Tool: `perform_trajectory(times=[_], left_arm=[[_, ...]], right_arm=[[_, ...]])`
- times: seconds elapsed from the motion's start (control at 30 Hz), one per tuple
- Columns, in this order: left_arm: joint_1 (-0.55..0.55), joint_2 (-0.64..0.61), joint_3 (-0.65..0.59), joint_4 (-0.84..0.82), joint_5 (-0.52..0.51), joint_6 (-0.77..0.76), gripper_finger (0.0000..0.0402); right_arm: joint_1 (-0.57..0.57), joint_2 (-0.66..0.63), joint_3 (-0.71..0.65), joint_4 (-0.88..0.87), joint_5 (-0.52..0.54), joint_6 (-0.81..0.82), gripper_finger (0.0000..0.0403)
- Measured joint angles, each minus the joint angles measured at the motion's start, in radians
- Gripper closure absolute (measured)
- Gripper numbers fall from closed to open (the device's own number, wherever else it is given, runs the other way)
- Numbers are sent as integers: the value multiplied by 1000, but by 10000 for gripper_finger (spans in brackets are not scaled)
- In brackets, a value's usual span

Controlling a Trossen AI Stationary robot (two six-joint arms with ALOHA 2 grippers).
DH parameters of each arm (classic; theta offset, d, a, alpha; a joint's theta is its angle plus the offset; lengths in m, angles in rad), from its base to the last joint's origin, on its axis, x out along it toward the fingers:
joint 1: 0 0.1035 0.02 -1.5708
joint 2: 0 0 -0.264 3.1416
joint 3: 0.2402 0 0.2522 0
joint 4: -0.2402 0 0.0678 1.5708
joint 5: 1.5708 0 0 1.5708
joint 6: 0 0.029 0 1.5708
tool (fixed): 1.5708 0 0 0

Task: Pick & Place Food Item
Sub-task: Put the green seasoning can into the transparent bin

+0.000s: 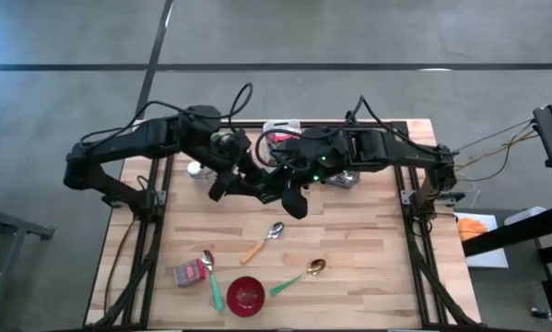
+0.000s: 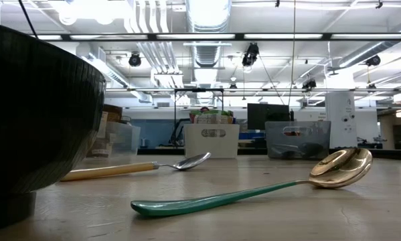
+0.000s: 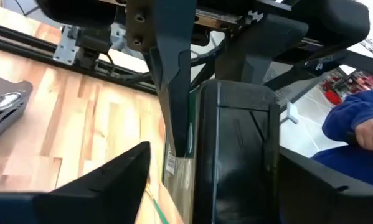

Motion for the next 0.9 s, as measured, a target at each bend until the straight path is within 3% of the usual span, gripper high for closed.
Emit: perform_trajectory(times=[0.3, 0.47, 0.7, 0.9], left_arm=[[1, 0, 3, -1, -20, 9, 279], [0, -1, 3, -1, -18, 7, 284], [4, -3, 3, -13, 15, -56, 284], [34, -17, 3, -57, 12, -100, 284]], right_arm=[[-2, 0, 0, -23, -13, 30, 305], [-2, 0, 0, -38, -18, 31, 302], [1, 2, 1, -32, -64, -1, 197], [-1, 4, 1, -48, -67, 21, 144]])
